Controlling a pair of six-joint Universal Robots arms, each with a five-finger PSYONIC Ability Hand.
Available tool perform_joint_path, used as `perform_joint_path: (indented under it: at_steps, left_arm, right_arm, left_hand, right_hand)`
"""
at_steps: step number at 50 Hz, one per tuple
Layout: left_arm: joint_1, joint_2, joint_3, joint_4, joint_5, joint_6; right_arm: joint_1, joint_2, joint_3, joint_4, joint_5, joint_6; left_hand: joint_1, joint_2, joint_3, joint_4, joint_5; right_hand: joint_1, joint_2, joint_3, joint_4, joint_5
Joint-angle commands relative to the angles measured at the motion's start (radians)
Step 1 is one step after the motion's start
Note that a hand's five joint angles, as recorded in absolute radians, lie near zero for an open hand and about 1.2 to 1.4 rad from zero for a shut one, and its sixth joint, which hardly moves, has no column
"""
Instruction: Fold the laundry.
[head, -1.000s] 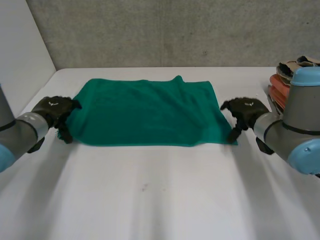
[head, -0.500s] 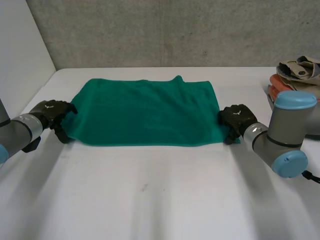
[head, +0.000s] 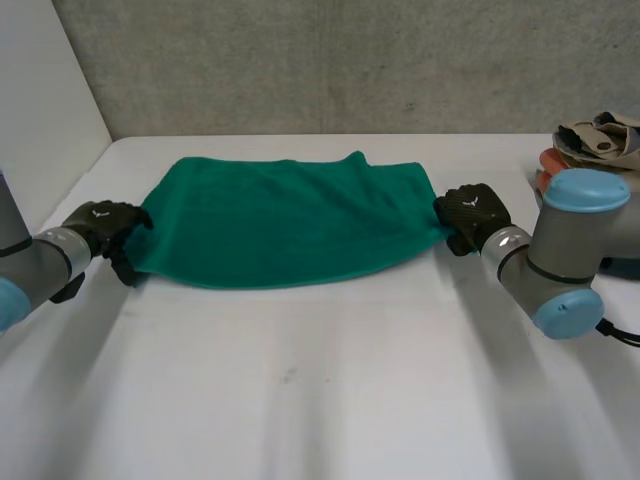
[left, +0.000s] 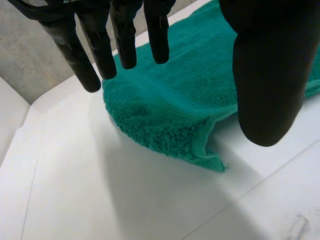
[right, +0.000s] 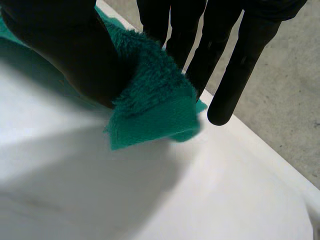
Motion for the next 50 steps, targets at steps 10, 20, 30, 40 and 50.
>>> perform_joint_path:
  at_steps: [10, 20, 30, 40, 50]
  left_arm:
    - [-0.056, -0.099, 0.101, -0.003, -0.068, 0.051]
    - [-0.076, -0.121, 0.138, 0.048, -0.204, 0.097]
    - [-0.105, 0.066, -0.052, 0.025, -0.171, 0.274]
    - [-0.107, 0.319, -0.319, -0.429, -0.174, 0.712]
    - [-0.153, 0.206, -0.114, -0.29, -0.157, 0.64]
  right_arm:
    - [0.007, -0.133, 0.121, 0.007, 0.003, -0.033]
    - [-0.022, -0.169, 0.125, 0.036, 0.026, -0.014]
    - [-0.036, -0.215, 0.164, 0.219, 0.017, -0.12]
    - [-0.106, -0.324, 0.277, 0.827, 0.036, -0.59]
    - [-0.1, -0.252, 0.152, 0.675, 0.043, -0.406]
  left_hand:
    - [0.212, 0.213, 0.213, 0.21, 0.208]
    - [0.977, 0.978, 0.977, 0.974, 0.973]
    - [1.026, 1.027, 1.026, 1.023, 1.021]
    - [1.026, 1.027, 1.026, 1.023, 1.021]
    - [1.026, 1.027, 1.026, 1.023, 1.021]
  right_hand:
    - [0.262, 0.219, 0.217, 0.205, 0.222]
    - [0.262, 0.219, 0.217, 0.205, 0.222]
    - [0.262, 0.219, 0.217, 0.205, 0.222]
    - [0.262, 0.219, 0.217, 0.205, 0.222]
    - [0.262, 0.219, 0.217, 0.205, 0.222]
